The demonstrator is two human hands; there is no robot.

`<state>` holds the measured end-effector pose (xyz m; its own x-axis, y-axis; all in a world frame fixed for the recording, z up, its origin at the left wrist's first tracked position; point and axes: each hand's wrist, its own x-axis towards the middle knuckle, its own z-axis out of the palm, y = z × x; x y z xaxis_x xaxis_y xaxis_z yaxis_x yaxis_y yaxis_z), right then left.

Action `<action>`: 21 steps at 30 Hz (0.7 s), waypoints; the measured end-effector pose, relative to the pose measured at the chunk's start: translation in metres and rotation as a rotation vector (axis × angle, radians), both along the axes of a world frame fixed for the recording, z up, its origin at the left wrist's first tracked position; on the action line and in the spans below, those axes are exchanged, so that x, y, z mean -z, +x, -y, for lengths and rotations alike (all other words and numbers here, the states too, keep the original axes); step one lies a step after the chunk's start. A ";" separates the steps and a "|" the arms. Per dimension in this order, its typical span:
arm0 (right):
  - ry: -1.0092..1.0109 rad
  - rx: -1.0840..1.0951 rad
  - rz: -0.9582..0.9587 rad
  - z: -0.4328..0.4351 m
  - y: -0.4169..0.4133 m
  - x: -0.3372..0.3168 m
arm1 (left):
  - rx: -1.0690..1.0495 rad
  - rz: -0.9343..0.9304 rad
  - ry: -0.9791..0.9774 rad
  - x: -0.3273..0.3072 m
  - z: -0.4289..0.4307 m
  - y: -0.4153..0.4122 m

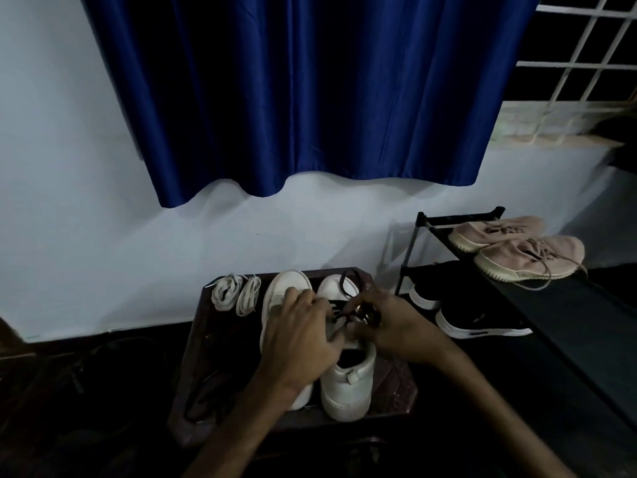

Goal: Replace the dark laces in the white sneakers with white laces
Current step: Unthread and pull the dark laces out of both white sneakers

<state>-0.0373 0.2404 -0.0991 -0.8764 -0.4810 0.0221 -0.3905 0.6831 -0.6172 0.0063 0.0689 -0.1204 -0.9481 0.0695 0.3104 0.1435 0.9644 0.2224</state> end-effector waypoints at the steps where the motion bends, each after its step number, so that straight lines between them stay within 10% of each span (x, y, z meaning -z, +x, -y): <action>1: -0.006 0.019 -0.026 0.001 0.000 0.003 | -0.013 -0.003 0.065 0.001 0.002 0.000; 21: 0.323 0.163 -0.551 0.038 0.021 0.010 | -0.006 0.163 0.327 -0.007 0.017 -0.007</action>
<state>-0.0160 0.2025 -0.1095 -0.8400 -0.4013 0.3653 -0.4670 0.8774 -0.1101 -0.0002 0.0519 -0.1134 -0.9870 -0.0144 0.1601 0.0751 0.8394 0.5383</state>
